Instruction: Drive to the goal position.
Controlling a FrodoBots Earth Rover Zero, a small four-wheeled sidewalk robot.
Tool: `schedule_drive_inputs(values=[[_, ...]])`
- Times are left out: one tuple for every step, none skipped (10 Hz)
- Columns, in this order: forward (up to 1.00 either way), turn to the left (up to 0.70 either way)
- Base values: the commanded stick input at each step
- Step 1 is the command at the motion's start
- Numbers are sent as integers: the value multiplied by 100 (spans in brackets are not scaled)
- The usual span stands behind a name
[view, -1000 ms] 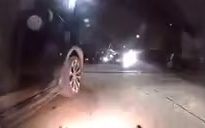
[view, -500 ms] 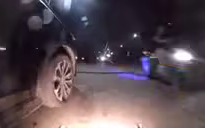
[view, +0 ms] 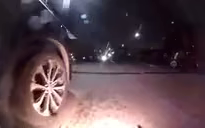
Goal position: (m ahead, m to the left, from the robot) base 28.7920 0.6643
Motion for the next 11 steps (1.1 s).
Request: schedule_drive_inputs(values=[[70,0],[70,0],[70,0],[70,0],[70,0],[70,0],[70,0],[70,0],[70,0],[70,0],[70,0]])
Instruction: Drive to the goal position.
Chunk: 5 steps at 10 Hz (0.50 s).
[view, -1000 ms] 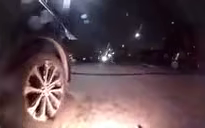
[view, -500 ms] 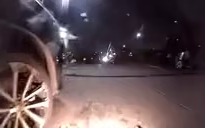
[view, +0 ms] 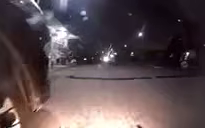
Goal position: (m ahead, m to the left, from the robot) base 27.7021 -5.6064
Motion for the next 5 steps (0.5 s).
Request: schedule_drive_inputs(values=[[70,0],[70,0],[70,0],[70,0],[70,0]])
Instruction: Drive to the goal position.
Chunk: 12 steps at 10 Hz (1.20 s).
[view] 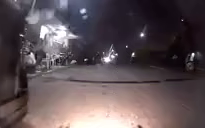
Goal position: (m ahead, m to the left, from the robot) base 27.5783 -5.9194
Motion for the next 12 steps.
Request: schedule_drive_inputs(values=[[70,0],[70,0],[70,0],[70,0],[70,2],[70,0],[70,0],[70,1],[70,2],[70,2],[70,3],[70,14]])
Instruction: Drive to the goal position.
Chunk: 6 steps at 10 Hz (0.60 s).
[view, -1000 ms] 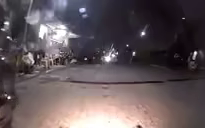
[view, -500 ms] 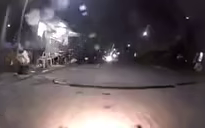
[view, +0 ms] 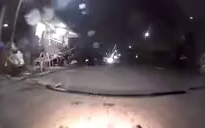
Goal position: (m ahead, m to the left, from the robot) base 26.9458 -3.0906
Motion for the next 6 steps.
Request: schedule_drive_inputs(values=[[70,28],[70,8],[70,0],[70,0],[70,0],[70,0]])
